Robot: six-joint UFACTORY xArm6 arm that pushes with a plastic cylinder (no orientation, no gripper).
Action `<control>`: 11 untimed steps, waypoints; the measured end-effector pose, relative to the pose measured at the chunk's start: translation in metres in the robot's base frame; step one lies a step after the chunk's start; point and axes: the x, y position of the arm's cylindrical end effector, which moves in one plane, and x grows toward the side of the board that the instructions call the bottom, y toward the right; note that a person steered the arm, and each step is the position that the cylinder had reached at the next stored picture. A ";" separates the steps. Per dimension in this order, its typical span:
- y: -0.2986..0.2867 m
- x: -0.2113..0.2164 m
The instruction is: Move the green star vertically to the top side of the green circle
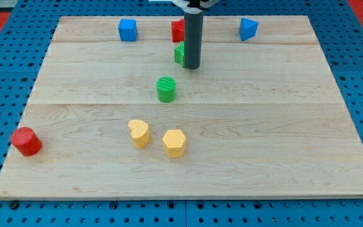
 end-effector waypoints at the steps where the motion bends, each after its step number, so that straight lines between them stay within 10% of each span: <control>1: 0.050 0.002; 6: -0.014 -0.049; 9: -0.029 0.124; 11: -0.084 0.071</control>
